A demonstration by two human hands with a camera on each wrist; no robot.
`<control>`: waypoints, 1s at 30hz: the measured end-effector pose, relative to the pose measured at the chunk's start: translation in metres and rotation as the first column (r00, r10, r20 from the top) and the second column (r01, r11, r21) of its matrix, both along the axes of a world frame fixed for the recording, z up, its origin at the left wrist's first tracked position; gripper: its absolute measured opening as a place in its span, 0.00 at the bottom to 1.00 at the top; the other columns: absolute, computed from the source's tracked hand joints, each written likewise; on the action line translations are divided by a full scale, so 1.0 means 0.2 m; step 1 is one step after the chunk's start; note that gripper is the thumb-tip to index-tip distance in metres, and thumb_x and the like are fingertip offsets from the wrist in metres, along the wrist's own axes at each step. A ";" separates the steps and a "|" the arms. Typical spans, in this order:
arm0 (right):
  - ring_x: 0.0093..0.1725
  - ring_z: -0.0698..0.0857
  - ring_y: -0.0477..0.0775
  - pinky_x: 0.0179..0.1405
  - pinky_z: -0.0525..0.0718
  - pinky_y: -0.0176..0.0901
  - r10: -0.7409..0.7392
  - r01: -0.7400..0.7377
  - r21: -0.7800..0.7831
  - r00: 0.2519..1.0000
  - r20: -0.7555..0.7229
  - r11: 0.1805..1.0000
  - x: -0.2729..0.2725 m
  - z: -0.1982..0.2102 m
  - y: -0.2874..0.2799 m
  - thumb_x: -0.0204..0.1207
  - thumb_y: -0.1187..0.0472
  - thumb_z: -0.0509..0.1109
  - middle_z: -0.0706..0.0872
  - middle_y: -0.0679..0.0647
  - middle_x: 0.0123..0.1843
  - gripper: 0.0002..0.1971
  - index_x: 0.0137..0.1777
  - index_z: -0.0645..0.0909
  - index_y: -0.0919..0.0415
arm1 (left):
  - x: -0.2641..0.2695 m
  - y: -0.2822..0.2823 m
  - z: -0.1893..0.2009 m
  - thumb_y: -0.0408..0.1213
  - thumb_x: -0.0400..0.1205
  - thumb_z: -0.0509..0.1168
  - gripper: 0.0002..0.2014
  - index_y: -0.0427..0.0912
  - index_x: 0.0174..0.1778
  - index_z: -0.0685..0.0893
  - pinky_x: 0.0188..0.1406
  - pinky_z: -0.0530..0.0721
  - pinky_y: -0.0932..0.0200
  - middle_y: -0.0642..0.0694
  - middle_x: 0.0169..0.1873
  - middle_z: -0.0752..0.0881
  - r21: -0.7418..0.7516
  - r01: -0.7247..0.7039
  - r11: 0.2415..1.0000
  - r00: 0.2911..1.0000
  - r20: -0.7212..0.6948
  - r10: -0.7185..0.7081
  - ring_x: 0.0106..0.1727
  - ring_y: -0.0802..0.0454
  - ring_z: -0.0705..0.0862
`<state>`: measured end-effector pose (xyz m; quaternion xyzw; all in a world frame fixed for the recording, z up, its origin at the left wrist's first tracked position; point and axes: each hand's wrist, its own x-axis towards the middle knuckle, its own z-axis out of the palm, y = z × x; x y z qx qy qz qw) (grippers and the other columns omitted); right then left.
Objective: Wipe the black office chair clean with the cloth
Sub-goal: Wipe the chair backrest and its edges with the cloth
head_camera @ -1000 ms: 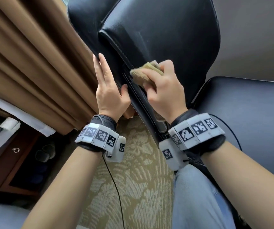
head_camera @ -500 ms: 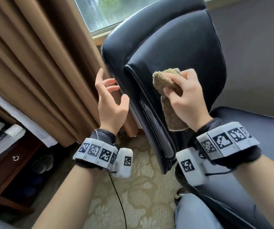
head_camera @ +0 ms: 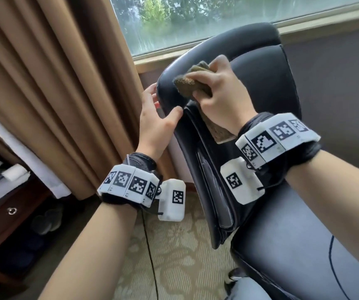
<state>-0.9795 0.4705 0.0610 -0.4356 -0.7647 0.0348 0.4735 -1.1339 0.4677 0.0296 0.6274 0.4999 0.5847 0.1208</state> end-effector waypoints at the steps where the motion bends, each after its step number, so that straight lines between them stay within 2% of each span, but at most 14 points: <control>1: 0.56 0.78 0.56 0.55 0.80 0.51 -0.011 0.011 0.005 1.000 0.007 1.000 0.01 -0.02 0.00 0.77 0.60 0.66 0.72 0.58 0.61 0.18 0.65 0.81 0.47 | -0.01 0.00 0.00 0.38 0.72 0.67 0.28 0.46 0.69 0.69 0.51 0.72 0.79 0.53 0.58 0.78 0.007 0.006 1.000 1.000 -0.002 -0.006 0.53 0.67 0.77; 4: 0.57 0.78 0.59 0.45 0.78 0.46 -0.064 0.060 0.071 0.996 0.059 0.996 0.04 -0.10 0.00 0.74 0.62 0.67 0.73 0.59 0.60 0.18 0.63 0.82 0.46 | -0.02 -0.01 0.02 0.40 0.71 0.64 0.28 0.47 0.70 0.71 0.47 0.66 0.86 0.58 0.55 0.79 0.036 -0.009 0.999 0.998 -0.067 0.012 0.52 0.72 0.76; 7: 0.55 0.80 0.64 0.38 0.73 0.45 -0.148 0.138 0.177 0.988 0.043 0.975 0.10 -0.14 0.03 0.71 0.64 0.67 0.76 0.63 0.58 0.18 0.60 0.84 0.49 | -0.03 0.01 0.04 0.42 0.70 0.63 0.29 0.48 0.70 0.72 0.47 0.63 0.87 0.57 0.53 0.79 0.045 -0.032 0.998 0.994 -0.107 0.037 0.53 0.67 0.75; 8: 0.54 0.80 0.65 0.37 0.72 0.45 -0.154 0.142 0.207 0.987 0.044 0.968 0.12 -0.14 0.04 0.71 0.64 0.67 0.77 0.64 0.57 0.18 0.59 0.85 0.50 | -0.03 0.01 0.04 0.42 0.69 0.63 0.29 0.49 0.69 0.73 0.47 0.64 0.87 0.57 0.52 0.80 0.043 -0.038 0.998 0.994 -0.101 0.043 0.52 0.68 0.75; 10: 0.51 0.81 0.66 0.34 0.73 0.44 -0.117 0.084 0.279 0.988 0.103 0.957 0.13 -0.13 0.05 0.70 0.64 0.66 0.78 0.65 0.55 0.18 0.58 0.85 0.50 | -0.03 0.02 0.05 0.40 0.68 0.63 0.28 0.49 0.67 0.74 0.46 0.65 0.87 0.59 0.48 0.80 0.037 -0.038 0.999 0.996 -0.074 0.041 0.49 0.76 0.74; 12: 0.50 0.82 0.64 0.32 0.74 0.42 -0.057 -0.011 0.311 0.977 0.206 0.950 0.11 -0.12 0.05 0.71 0.61 0.63 0.78 0.64 0.55 0.17 0.58 0.85 0.49 | -0.03 0.03 0.05 0.39 0.68 0.64 0.26 0.49 0.65 0.75 0.45 0.67 0.85 0.60 0.46 0.80 0.025 -0.028 0.999 0.999 -0.038 0.029 0.46 0.79 0.74; 15: 0.49 0.82 0.62 0.29 0.80 0.45 0.016 -0.087 0.273 0.968 0.251 0.958 0.06 -0.12 0.06 0.71 0.58 0.59 0.79 0.63 0.54 0.20 0.58 0.85 0.47 | -0.04 0.03 0.05 0.37 0.67 0.64 0.25 0.48 0.62 0.76 0.52 0.74 0.72 0.59 0.45 0.81 0.017 -0.008 1.000 1.000 0.014 0.008 0.45 0.75 0.76; 18: 0.46 0.83 0.63 0.27 0.82 0.47 0.040 -0.119 0.273 0.960 0.275 0.955 0.08 -0.19 0.06 0.73 0.60 0.60 0.80 0.64 0.53 0.18 0.57 0.86 0.50 | -0.04 0.02 0.05 0.36 0.67 0.64 0.24 0.49 0.61 0.76 0.54 0.77 0.63 0.56 0.45 0.82 0.011 -0.007 1.000 1.000 0.028 0.007 0.46 0.71 0.77; 22: 0.43 0.83 0.60 0.22 0.83 0.46 0.092 -0.198 0.258 0.924 0.372 0.946 0.22 -0.40 0.00 0.75 0.59 0.58 0.80 0.62 0.50 0.17 0.56 0.87 0.51 | -0.03 0.02 0.05 0.36 0.67 0.63 0.24 0.49 0.61 0.77 0.47 0.75 0.71 0.56 0.44 0.81 0.015 -0.016 1.000 1.000 0.025 0.015 0.40 0.72 0.76; 24: 0.46 0.82 0.55 0.27 0.85 0.48 0.124 -0.204 0.223 0.937 0.327 0.953 0.26 -0.46 0.00 0.74 0.58 0.59 0.78 0.61 0.51 0.17 0.57 0.86 0.51 | -0.02 0.03 0.05 0.35 0.67 0.63 0.24 0.49 0.61 0.77 0.46 0.74 0.74 0.56 0.43 0.80 0.022 -0.015 1.000 1.000 0.025 0.014 0.39 0.72 0.75; 26: 0.50 0.79 0.53 0.40 0.85 0.49 0.141 -0.171 0.223 0.979 0.146 0.960 0.27 -0.41 0.03 0.73 0.59 0.61 0.76 0.63 0.51 0.16 0.57 0.86 0.55 | -0.01 0.02 0.05 0.35 0.67 0.62 0.24 0.48 0.61 0.77 0.44 0.73 0.75 0.54 0.44 0.80 0.023 -0.011 1.000 0.999 0.030 0.011 0.37 0.73 0.75; 28: 0.53 0.77 0.54 0.52 0.82 0.51 0.120 -0.107 0.245 0.992 -0.038 0.963 0.25 -0.30 0.08 0.73 0.62 0.64 0.75 0.67 0.52 0.16 0.59 0.86 0.60 | 0.00 0.01 0.05 0.35 0.67 0.62 0.24 0.48 0.61 0.76 0.42 0.73 0.75 0.53 0.44 0.80 0.021 -0.015 1.000 0.999 0.034 0.014 0.36 0.72 0.75; 30: 0.54 0.79 0.56 0.52 0.82 0.51 0.092 -0.082 0.253 0.995 -0.026 0.964 0.22 -0.17 0.12 0.72 0.64 0.66 0.76 0.69 0.54 0.17 0.61 0.85 0.59 | 0.00 0.01 0.06 0.34 0.67 0.62 0.24 0.48 0.61 0.77 0.42 0.73 0.74 0.54 0.44 0.80 0.018 -0.017 1.000 0.999 0.034 0.017 0.36 0.72 0.75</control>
